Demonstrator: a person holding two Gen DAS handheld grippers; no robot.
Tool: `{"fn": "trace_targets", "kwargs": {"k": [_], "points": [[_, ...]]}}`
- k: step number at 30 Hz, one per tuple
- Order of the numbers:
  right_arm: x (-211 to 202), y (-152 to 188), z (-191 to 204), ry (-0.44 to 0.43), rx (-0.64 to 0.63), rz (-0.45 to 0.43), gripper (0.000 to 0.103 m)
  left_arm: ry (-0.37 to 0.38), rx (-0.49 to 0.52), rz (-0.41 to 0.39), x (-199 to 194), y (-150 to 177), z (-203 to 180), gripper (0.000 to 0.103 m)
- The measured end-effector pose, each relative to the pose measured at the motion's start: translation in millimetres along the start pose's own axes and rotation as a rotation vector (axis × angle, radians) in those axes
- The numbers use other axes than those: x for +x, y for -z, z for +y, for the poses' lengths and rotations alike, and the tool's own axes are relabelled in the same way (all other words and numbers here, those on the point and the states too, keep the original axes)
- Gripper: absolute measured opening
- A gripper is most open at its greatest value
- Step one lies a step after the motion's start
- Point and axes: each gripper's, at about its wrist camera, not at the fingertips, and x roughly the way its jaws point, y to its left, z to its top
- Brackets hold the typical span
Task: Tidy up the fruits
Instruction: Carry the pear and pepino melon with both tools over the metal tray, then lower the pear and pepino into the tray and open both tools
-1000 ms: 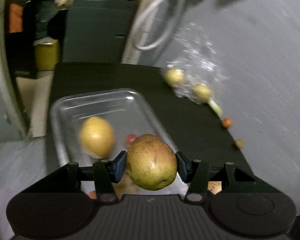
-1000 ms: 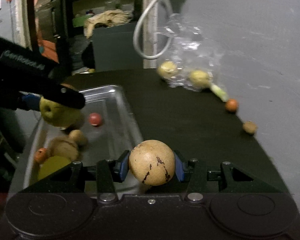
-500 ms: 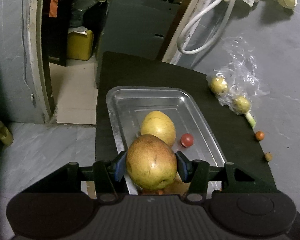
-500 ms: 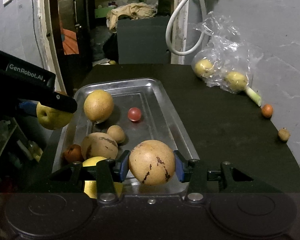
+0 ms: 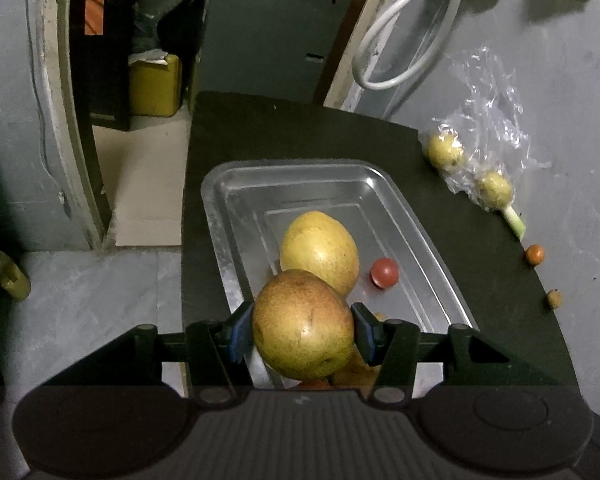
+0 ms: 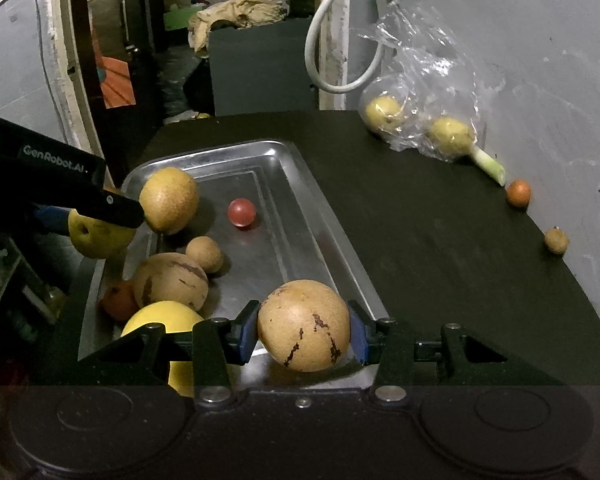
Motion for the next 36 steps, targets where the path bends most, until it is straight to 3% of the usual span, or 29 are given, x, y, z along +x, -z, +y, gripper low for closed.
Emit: {"fn": "trace_targets", "kwargs": {"k": [25,29,34,36], "points": [[8.5,3.7,-2.3,-0.001,0.015,0.028,0.048,-0.011,0.004,0.050,15.9,4.8,-7.0,0.057],[5.2,3.9,-1.6,0.009,0.011,0.015,0.052,-0.018,0.008,0.054,14.6,5.5,-8.9,0.058],[-0.6,6.7,-3.6,0.019,0.018,0.010,0.062,-0.011,0.013,0.042,6.9,7.4,-10.6,0.070],[-4.5,7.6,-4.0,0.030,0.021,0.001,0.071,-0.010,0.018,0.038,1.9,10.1,-12.2,0.074]]}}
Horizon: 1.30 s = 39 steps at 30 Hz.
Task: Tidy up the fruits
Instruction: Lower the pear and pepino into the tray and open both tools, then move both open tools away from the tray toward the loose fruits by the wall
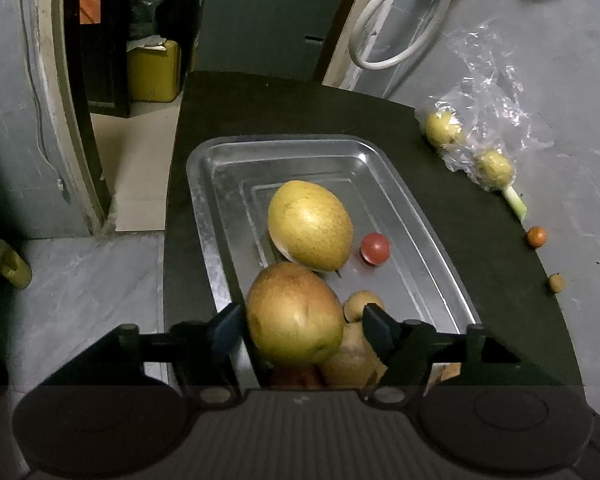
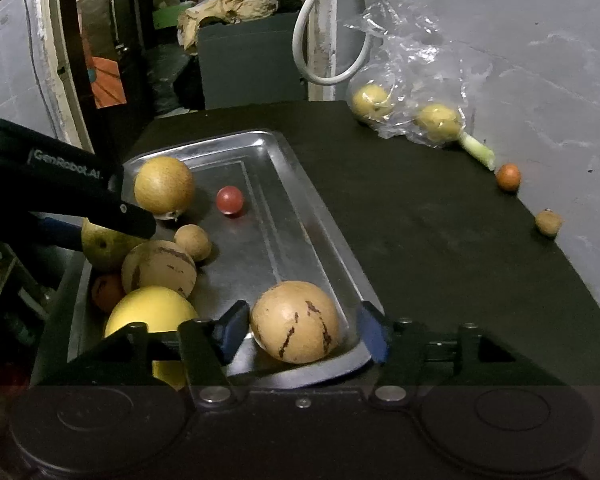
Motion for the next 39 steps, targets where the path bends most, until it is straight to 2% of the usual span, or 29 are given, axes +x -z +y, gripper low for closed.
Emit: {"fn": "trace_targets", "kwargs": {"k": [3,9,12,24,32,39], "points": [[-7.1,0.9,-1.1,0.012,0.005,-0.019,0.080,0.000,0.012,-0.011,-8.6,5.5,-1.9,0.081],[-21.9,3.0,-4.2,0.036,0.015,-0.053,0.092,-0.011,0.025,-0.037,-26.6,14.9,-5.1,0.097],[-30.7,4.5,-7.3,0.046,0.028,-0.070,0.098,-0.018,0.031,-0.050,-36.9,21.0,-6.8,0.100],[-67.8,22.5,-17.2,0.053,0.056,-0.096,0.102,0.004,0.136,-0.051,-71.9,53.5,-23.6,0.102],[-79.1,37.6,-35.4,0.104,0.085,-0.064,0.102,-0.009,0.267,0.012,-72.6,79.7,-44.7,0.102],[-78.0,52.8,-58.7,0.167,0.142,-0.013,0.102,0.011,0.322,0.064,-67.8,93.2,-63.1,0.102]]}}
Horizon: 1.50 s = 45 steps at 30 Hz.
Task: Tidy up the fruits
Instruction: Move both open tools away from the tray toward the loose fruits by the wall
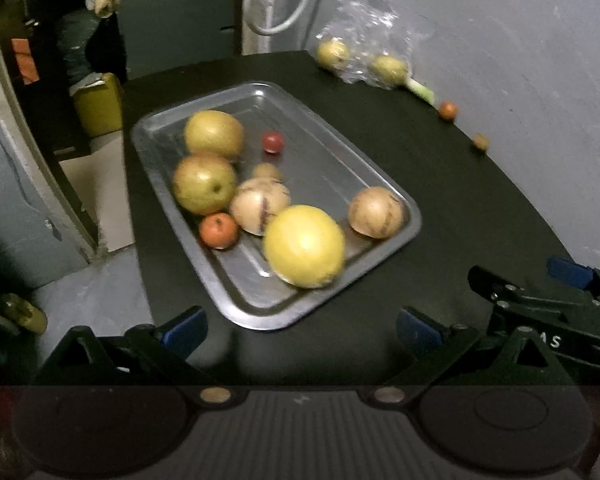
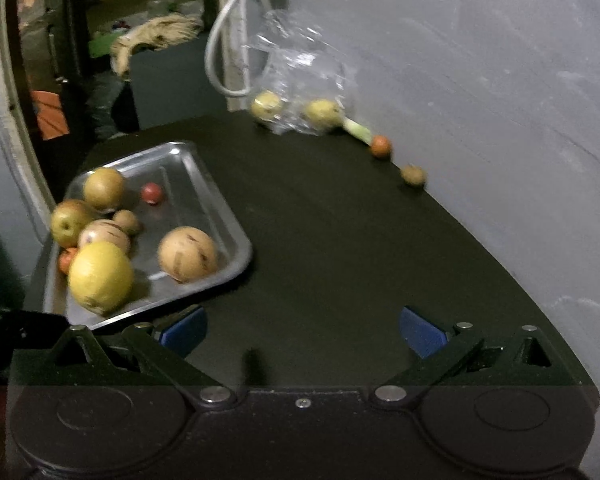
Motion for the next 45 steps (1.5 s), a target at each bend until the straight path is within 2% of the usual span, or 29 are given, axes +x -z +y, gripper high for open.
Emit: {"fn": "trace_targets", "kwargs": {"k": [10,23,31,36,41,45], "points": [[7.2,5.6,-19.4,0.040,0.027,0.029,0.102,0.033,0.071,0.004,7.2,-9.1,-34.6,0.102],[33.1,-6.4,-56.4,0.070,0.074,-0.002,0.102,0.030,0.047,0.004,32.6,-49.7,-66.4,0.102],[70.2,-33.7,-79.8,0.036,0.115,-0.014,0.102,0.004,0.024,-0.042,61.1,-107.3,-90.9,0.102],[91.9,-52.1,-88.8,0.012,0.205,-0.035,0.102,-0.025,0.050,-0.074,78.5,-143.0,-109.3,0.102],[106.8,-71.2,-86.1,0.025,0.309,-0.099,0.102,-0.052,0.075,-0.090,96.1,-173.3,-123.3,0.102],[123.5,-84.1,-82.9,0.043,0.356,-0.105,0.102,-0.061,0.106,-0.104,108.9,-194.7,-129.8,0.102]]}}
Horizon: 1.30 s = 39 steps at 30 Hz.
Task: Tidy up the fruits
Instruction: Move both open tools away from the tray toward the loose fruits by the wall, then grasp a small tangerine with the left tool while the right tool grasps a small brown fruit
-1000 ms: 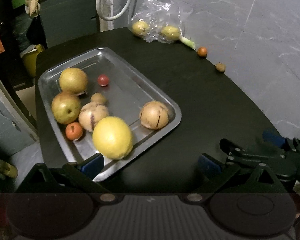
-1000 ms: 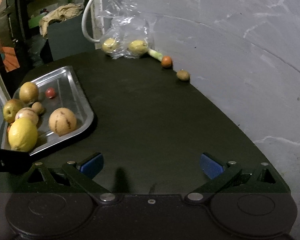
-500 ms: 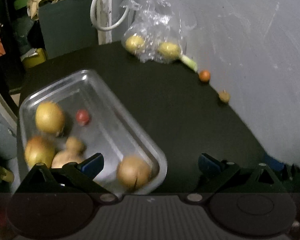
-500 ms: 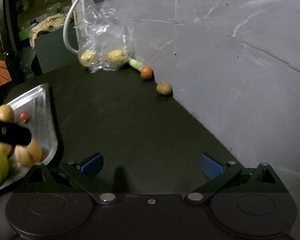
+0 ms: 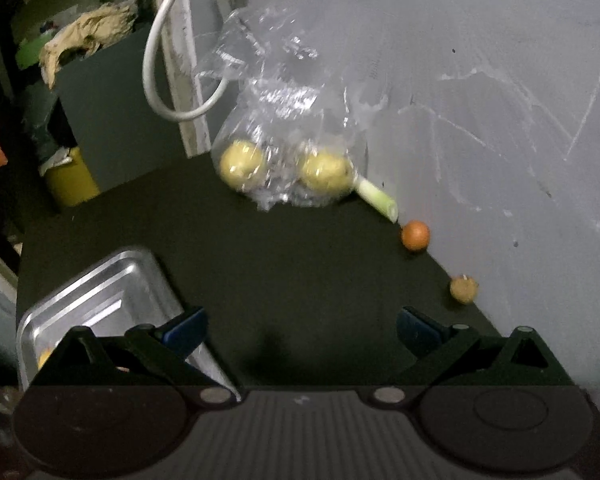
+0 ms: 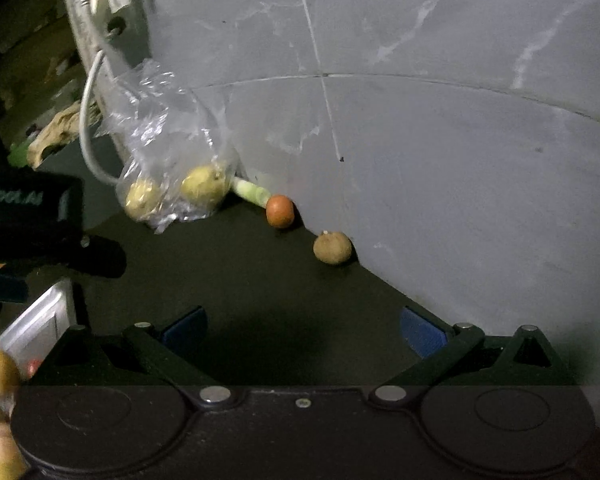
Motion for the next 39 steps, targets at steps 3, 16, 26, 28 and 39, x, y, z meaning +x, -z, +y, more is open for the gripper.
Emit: {"fn": "trace_targets", "kwargs": {"k": [3,16,26,28,39], "points": [[10.0,-3.5,3.0,0.020,0.023,-0.002,0.099,-0.003,0.023,-0.007,11.0,-13.4,-4.6,0.102],[37.1,-4.9,-4.5,0.047,0.190,-0.005,0.088,0.117,0.058,-0.029,59.8,-36.6,-14.2,0.102],[51.6,-14.5,-3.5,0.104,0.264,-0.040,0.071,0.245,0.200,0.059,99.0,-53.0,-53.1,0.102],[53.3,-15.3,-3.2,0.118,0.265,-0.046,0.068,0.251,0.227,0.067,105.4,-56.3,-58.9,0.102],[64.4,-17.9,5.1,0.175,0.233,-0.057,0.048,0.283,0.270,0.140,137.9,-63.2,-77.0,0.084]]}}
